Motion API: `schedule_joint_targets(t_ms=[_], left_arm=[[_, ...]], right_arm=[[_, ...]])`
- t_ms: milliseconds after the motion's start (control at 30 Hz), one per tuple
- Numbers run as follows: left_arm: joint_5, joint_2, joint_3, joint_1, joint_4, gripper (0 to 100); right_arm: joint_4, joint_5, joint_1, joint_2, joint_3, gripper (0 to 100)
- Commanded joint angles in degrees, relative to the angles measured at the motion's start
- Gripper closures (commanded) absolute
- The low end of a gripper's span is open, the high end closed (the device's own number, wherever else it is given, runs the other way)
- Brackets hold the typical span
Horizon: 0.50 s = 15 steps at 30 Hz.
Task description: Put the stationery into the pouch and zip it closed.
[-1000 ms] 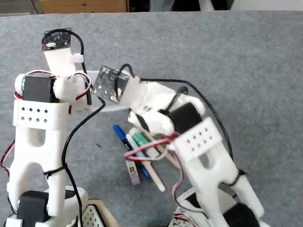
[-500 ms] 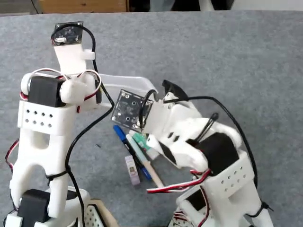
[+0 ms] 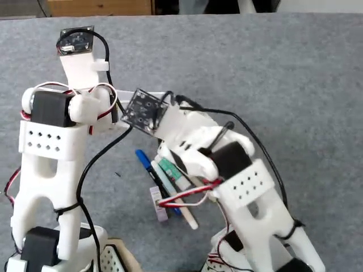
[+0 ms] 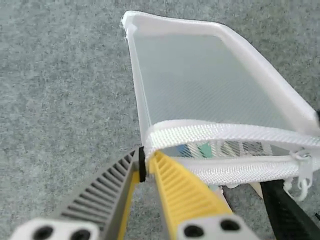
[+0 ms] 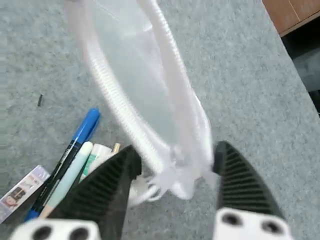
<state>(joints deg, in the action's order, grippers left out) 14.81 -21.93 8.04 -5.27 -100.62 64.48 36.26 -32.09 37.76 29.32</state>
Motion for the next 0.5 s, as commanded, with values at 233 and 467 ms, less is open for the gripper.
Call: schedule_joint_targets(t_ms=[233,467], left_arm=[[0.6,-0.6,1.2,0.5,-0.4,97],[0.6,-0.6,1.1,0.5,-0.4,97]], right_arm=[[-4.4,-0.2,0.4,-1.3,-0.2,99.3],[-1.7,-0.4,4.2,-1.2,-5.3,98.6]])
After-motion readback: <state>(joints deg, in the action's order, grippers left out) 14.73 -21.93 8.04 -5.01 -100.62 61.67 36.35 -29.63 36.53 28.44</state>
